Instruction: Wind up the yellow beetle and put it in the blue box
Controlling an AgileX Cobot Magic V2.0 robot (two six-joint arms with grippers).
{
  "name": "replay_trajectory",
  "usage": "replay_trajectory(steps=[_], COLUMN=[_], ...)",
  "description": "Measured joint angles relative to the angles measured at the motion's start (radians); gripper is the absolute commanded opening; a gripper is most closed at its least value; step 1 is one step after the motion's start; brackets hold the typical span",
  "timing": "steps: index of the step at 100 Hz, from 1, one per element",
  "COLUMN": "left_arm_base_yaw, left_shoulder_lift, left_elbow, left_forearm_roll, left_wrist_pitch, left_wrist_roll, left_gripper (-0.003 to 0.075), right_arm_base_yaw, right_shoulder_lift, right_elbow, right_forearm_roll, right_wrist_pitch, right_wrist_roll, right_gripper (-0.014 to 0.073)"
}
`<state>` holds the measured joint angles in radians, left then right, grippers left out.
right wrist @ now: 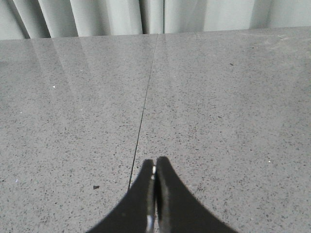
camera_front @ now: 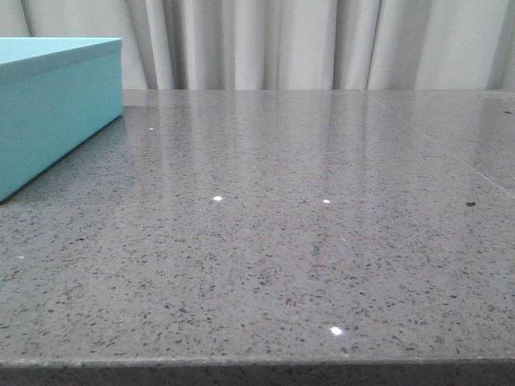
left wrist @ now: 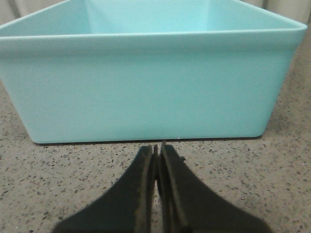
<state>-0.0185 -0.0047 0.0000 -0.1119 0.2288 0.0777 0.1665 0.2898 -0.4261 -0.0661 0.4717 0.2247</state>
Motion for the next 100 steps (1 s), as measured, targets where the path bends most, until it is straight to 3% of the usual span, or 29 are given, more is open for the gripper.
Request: replay_trajectory(steps=[49, 83, 100], left_arm_base_yaw=[0.000, 0.000, 0.000], left_shoulder_lift=[0.000, 0.000, 0.000], left_elbow=[0.000, 0.000, 0.000], left_forearm_roll=[0.000, 0.000, 0.000], left_wrist_pitch=[0.002, 0.003, 0.003], left_wrist_roll=[0.000, 0.000, 0.000], left_gripper=[-0.0019, -0.0018, -0.0019], right_arm_base_yaw=[-0.014, -0.124, -0.173], right_shoulder_lift=[0.000, -0.092, -0.209], right_elbow=[0.030, 0.299, 0.431], right_forearm_roll=[0.000, -0.008, -0.010], right_wrist_pitch=[-0.035, -0.472, -0.580], right_wrist_roll=[0.000, 0.000, 0.000], right_gripper=[-0.0067, -0.0067, -0.0067])
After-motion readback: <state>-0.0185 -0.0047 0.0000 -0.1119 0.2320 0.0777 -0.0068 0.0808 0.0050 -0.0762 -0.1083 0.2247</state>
